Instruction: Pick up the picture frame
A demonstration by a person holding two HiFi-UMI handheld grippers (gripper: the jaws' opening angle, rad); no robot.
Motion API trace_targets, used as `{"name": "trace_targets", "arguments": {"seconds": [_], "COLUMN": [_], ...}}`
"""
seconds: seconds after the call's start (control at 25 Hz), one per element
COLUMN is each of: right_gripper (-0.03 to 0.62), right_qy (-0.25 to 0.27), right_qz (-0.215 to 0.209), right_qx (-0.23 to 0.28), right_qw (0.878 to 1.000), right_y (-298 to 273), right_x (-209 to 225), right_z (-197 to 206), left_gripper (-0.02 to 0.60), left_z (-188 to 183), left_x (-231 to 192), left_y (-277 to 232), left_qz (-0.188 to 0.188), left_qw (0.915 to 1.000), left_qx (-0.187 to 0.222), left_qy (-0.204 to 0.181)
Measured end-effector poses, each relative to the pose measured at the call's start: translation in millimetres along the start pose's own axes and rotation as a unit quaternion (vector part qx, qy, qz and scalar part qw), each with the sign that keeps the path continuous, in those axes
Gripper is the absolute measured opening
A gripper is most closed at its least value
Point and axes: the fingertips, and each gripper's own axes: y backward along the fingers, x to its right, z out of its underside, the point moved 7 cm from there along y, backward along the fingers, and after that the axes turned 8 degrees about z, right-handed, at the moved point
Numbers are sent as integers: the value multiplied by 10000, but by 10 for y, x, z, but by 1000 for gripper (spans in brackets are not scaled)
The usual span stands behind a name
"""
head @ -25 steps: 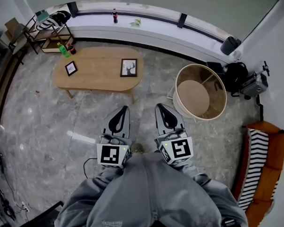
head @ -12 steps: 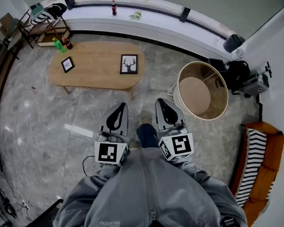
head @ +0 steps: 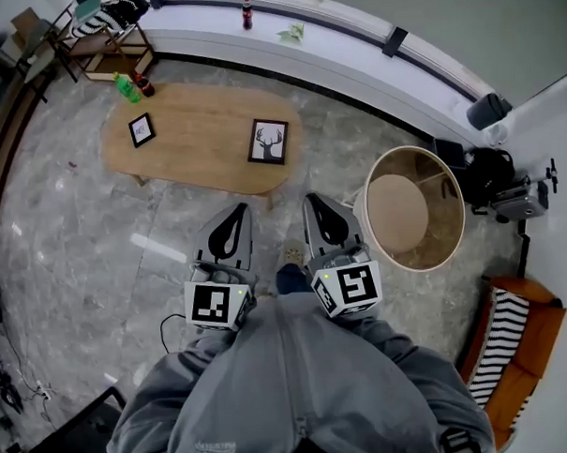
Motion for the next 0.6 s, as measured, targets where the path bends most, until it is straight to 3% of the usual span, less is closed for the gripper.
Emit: {"name": "trace_targets", "arguments": {"seconds": [0.6], "right_gripper": [31], "right_qy": [52], "right_qz": [-542], "right_qx": [-207], "right_qw": [9983], "right_y": [-1413], "right_x": [1261], "right_z": [0], "left_gripper": [17], "left_z": [145], "left_x": [-336], "left_y": [-1742], "left_qz": [-387], "left_qw": [9990], "left_qx": [-217], "left_qy": [3]}}
